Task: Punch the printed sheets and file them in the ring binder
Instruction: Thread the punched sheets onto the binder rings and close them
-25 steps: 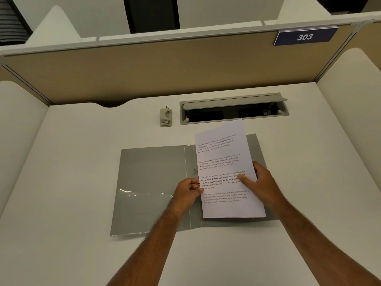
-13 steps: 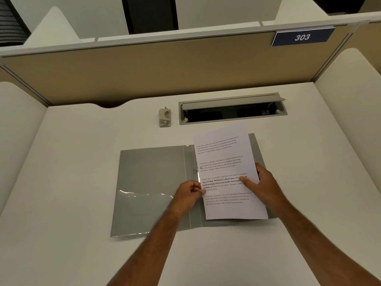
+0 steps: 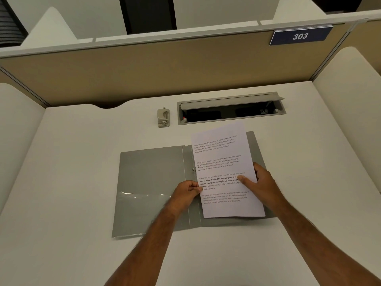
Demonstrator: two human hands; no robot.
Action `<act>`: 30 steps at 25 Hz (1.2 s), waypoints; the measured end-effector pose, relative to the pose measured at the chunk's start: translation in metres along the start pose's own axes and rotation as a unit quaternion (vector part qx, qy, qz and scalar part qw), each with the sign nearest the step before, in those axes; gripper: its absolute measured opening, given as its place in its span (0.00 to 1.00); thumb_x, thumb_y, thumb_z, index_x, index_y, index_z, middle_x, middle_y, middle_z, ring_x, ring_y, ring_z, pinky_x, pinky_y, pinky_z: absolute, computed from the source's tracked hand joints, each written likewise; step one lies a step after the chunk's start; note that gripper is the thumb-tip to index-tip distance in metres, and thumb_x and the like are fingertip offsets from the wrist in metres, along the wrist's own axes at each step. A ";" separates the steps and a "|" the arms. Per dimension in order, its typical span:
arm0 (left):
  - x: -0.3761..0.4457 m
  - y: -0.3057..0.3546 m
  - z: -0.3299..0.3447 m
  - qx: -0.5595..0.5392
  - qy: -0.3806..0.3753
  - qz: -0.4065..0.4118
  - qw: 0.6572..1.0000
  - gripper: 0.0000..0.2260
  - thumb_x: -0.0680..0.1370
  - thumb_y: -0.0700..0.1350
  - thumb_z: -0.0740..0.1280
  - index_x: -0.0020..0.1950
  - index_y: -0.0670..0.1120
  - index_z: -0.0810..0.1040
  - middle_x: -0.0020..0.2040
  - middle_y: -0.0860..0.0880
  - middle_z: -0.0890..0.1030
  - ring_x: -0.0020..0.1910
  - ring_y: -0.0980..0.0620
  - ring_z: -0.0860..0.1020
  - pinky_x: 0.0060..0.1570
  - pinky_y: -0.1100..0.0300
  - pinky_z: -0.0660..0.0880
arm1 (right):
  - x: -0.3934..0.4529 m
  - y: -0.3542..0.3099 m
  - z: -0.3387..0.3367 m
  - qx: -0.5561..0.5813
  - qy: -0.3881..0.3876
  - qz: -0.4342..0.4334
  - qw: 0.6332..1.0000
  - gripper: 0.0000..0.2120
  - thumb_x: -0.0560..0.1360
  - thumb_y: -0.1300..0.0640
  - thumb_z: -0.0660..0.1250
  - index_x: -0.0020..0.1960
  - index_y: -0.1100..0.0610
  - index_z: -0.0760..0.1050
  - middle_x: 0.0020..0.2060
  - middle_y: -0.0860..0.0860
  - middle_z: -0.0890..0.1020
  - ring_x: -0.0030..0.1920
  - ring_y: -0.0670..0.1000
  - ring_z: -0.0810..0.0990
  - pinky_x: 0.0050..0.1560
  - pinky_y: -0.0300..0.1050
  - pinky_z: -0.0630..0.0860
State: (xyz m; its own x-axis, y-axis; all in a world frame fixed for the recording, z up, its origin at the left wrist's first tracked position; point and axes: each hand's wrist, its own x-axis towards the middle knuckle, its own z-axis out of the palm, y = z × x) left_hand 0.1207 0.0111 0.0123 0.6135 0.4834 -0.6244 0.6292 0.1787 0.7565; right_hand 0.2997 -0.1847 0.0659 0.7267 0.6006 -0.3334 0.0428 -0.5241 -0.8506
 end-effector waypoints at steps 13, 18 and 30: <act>0.006 0.003 0.003 0.025 0.071 0.026 0.997 0.05 0.79 0.44 0.72 0.53 0.46 0.80 0.47 0.50 0.83 0.46 0.54 0.82 0.45 0.65 0.77 | 0.001 -0.002 -0.001 -0.015 0.013 0.005 1.000 0.15 0.77 0.51 0.70 0.61 0.46 0.70 0.49 0.40 0.79 0.45 0.43 0.82 0.36 0.33 0.76; 0.026 0.021 -0.006 0.034 0.156 0.079 0.984 0.06 0.79 0.46 0.70 0.55 0.51 0.77 0.54 0.53 0.79 0.53 0.56 0.79 0.52 0.61 0.76 | 0.007 0.000 -0.001 -0.019 0.011 0.010 1.000 0.15 0.77 0.50 0.70 0.61 0.46 0.70 0.49 0.40 0.79 0.45 0.43 0.82 0.38 0.34 0.76; 0.056 0.035 -0.004 0.025 0.068 0.045 0.996 0.05 0.79 0.47 0.72 0.51 0.46 0.84 0.49 0.52 0.86 0.51 0.54 0.82 0.49 0.62 0.76 | 0.020 0.018 0.002 -0.020 0.006 0.038 0.999 0.18 0.77 0.48 0.70 0.63 0.47 0.70 0.55 0.47 0.80 0.46 0.46 0.82 0.39 0.37 0.78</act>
State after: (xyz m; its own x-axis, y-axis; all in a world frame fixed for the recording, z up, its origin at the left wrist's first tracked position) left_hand 0.1751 0.0481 0.0052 0.5998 0.6078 -0.5204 0.5996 0.0891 0.7953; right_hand 0.3139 -0.1809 0.0431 0.7369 0.5506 -0.3921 0.0132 -0.5916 -0.8061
